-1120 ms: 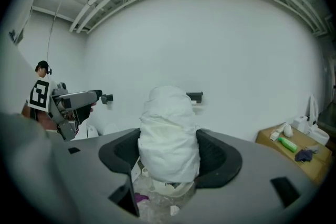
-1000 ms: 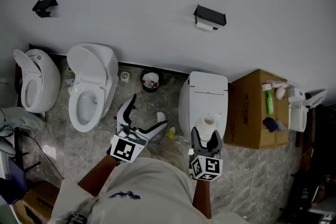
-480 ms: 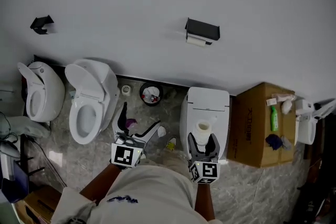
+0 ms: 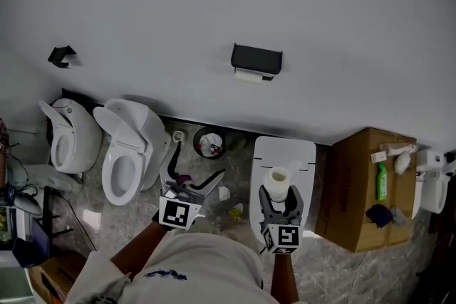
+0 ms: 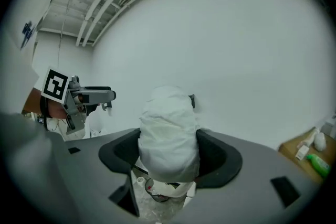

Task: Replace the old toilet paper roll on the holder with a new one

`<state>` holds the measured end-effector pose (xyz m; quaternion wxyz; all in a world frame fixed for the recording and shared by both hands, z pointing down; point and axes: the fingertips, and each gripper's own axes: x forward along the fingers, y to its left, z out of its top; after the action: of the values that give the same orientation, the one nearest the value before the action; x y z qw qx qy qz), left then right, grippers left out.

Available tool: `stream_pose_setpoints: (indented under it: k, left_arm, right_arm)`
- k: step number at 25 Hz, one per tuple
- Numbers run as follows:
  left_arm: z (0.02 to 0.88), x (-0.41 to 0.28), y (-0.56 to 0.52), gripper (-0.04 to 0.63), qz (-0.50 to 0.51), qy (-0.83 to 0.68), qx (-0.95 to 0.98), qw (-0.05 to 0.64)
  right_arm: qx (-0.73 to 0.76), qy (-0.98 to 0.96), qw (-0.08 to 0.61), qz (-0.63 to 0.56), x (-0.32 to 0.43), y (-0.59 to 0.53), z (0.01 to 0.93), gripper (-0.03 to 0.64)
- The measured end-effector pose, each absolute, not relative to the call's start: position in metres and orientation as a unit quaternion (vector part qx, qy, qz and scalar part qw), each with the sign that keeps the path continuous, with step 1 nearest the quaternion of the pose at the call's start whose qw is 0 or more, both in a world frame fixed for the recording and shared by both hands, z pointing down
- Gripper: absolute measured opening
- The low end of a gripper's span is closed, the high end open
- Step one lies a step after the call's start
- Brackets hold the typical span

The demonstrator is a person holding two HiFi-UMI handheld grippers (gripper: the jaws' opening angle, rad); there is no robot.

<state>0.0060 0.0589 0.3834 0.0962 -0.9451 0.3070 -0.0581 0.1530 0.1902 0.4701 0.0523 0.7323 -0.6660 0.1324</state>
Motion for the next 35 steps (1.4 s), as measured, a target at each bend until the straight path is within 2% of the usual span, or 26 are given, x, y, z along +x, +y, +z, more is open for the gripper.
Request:
stream_pose_setpoints:
  k: [5,8,18,24,30,35]
  left_arm:
    - [0.414,0.035,0.039,0.528,-0.193,0.309,-0.912,0.186]
    - [0.420,0.045,0.024,0.527,-0.219,0.313,-0.900,0.213]
    - [0.440,0.070,-0.030,0.507,-0.204,0.319,-0.910,0.169]
    - [0.469,0.094,-0.081,0.503,-0.222,0.302,-0.907,0.193]
    - [0.505,0.135,-0.108,0.494,-0.226,0.248,-0.925,0.178]
    - [0.524,0.157,-0.130,0.482,-0.245,0.215,-0.920,0.217]
  right_arm:
    - [0.741,-0.650,0.032,0.169,0.192,0.188,0.489,0.310]
    - [0.739,-0.648,0.033,0.182,0.202,0.186,0.495,0.310]
    - [0.744,-0.638,0.065,0.186,0.237,0.137,0.490,0.310]
    - [0.754,-0.621,0.034,0.212,0.250,0.104,0.472,0.310]
    - [0.761,-0.611,0.079,0.203,0.269,0.084,0.469,0.311]
    - [0.758,-0.616,0.086,0.196,0.270,0.063,0.469,0.311]
